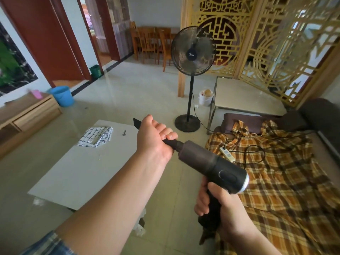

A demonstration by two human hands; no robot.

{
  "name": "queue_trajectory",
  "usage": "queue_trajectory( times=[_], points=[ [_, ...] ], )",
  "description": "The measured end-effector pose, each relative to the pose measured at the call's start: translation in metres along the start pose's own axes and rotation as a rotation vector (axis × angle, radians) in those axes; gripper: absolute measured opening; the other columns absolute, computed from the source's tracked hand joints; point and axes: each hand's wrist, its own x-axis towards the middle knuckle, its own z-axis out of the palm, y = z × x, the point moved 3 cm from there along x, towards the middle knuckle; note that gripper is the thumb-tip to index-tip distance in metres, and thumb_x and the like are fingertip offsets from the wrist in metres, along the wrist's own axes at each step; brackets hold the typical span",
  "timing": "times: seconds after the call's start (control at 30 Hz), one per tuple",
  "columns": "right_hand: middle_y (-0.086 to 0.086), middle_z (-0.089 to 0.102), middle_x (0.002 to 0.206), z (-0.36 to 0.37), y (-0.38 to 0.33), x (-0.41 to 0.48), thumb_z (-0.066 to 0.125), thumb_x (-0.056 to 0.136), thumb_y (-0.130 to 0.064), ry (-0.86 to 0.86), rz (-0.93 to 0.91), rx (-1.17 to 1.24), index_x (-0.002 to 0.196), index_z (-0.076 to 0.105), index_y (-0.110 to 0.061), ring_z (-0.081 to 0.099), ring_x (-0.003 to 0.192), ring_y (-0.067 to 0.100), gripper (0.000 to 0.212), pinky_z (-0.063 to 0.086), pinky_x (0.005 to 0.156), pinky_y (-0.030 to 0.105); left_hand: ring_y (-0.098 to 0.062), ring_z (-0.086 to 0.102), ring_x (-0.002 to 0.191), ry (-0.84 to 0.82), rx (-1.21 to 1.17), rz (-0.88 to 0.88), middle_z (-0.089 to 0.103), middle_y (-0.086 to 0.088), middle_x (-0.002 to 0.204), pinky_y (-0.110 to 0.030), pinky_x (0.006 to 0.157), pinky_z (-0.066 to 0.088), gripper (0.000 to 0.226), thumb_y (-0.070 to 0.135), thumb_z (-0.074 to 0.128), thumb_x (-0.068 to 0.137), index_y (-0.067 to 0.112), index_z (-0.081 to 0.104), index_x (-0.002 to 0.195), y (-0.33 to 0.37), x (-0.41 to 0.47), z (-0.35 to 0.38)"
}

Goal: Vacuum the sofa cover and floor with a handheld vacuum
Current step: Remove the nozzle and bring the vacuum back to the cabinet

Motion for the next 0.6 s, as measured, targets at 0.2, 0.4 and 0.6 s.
queue_trajectory(
  times=[0.2, 0.4, 0.6],
  points=[
    [0.015, 0.048, 0.058, -0.002, -0.002, -0.003, 0.07, 0.079, -0.019, -0.105, 0.016, 0.05, 0.087, 0.057, -0.004, 0.047, 0.044, 0.024, 0.022, 0.047, 0.048, 0.033, -0.01, 0.016, 0.037, -0.141, -0.021, 0.017, 0.015, 0.007, 0.048, -0.022, 0.037, 0.023, 0.048, 0.03, 0.041, 0.1, 0.022, 0.022, 0.057, 0.003, -0.014, 0.001],
    [0.008, 0.041, 0.055, 0.003, 0.011, -0.003, 0.081, 0.068, -0.017, -0.19, 0.306, 0.345, 0.088, 0.054, -0.006, 0.041, 0.041, 0.018, 0.035, 0.04, 0.046, 0.031, -0.01, 0.015, 0.036, -0.239, -0.003, 0.089, 0.016, 0.007, 0.044, -0.023, 0.038, 0.021, 0.049, 0.033, 0.04, 0.101, 0.024, 0.018, 0.058, 0.011, -0.019, -0.016],
    [0.002, 0.044, 0.053, 0.009, 0.029, 0.002, 0.076, 0.072, -0.015, -0.227, 0.517, 0.53, 0.087, 0.052, -0.007, 0.044, 0.04, 0.014, 0.029, 0.039, 0.043, 0.027, -0.011, 0.013, 0.035, -0.279, 0.041, 0.164, 0.016, 0.007, 0.042, -0.024, 0.041, 0.017, 0.051, 0.034, 0.04, 0.101, 0.023, 0.018, 0.057, 0.022, -0.019, -0.035]
  ],
)
